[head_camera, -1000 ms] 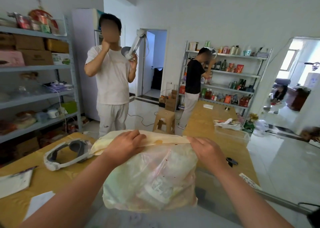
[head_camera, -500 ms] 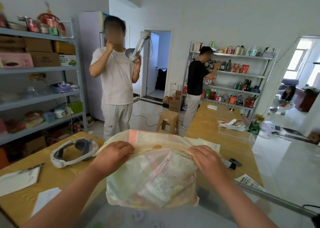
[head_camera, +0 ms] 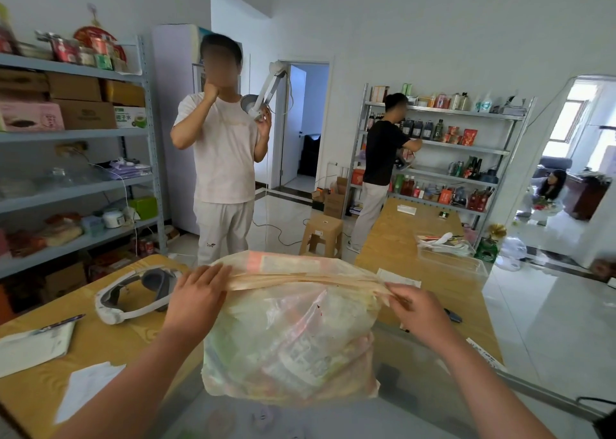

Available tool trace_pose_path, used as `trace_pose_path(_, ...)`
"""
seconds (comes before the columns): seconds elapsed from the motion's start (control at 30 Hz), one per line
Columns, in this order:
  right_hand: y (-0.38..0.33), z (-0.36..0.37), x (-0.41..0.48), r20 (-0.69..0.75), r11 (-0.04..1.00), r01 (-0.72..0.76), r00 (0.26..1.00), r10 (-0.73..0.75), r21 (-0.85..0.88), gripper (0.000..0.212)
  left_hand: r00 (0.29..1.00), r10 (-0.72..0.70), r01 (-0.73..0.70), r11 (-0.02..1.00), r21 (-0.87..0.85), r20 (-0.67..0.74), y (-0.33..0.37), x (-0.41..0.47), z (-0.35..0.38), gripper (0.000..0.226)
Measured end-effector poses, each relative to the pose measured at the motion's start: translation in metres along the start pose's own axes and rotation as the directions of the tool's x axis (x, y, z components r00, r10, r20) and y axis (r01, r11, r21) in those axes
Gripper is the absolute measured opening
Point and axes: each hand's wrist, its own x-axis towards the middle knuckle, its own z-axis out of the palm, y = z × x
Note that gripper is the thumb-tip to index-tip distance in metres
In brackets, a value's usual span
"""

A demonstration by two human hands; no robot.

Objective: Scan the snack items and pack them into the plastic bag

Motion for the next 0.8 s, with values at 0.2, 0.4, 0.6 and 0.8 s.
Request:
trace_pose_path(0.2,0.027,0.034,-0.02,-0.309,0.938,0.209,0.905,-0.293,-0.277,0.041,0.99,-0.074,0.089,0.989,-0.122,0.122,-0.011,-0.024,0.015,0.059)
trace_pose_path(0.4,0.022,0.073,-0.041,-0.171,1.0,0.03,0.985,-0.031,-0.01,0.031,0.979,-0.096,0.166,0.884,-0.437,0.178,-0.003,-0.049,0.031,0.044)
trace_pose_path(0.6,0.002,0.044,-0.022,-0.312,0.964,-0.043,0.941,0.128,0.264,0.036,0.94,-0.279,0.341,0.774,-0.533,0.196,-0.015,-0.036,0.018,0.025)
trace_pose_path(0.8,-0.03,0.019,0.003,-0.44,0.971,0.053,0.896,0.057,0.234,0.03,0.924,-0.378,0.284,0.784,-0.551,-0.061,0.002,-0.004,-0.008,0.05)
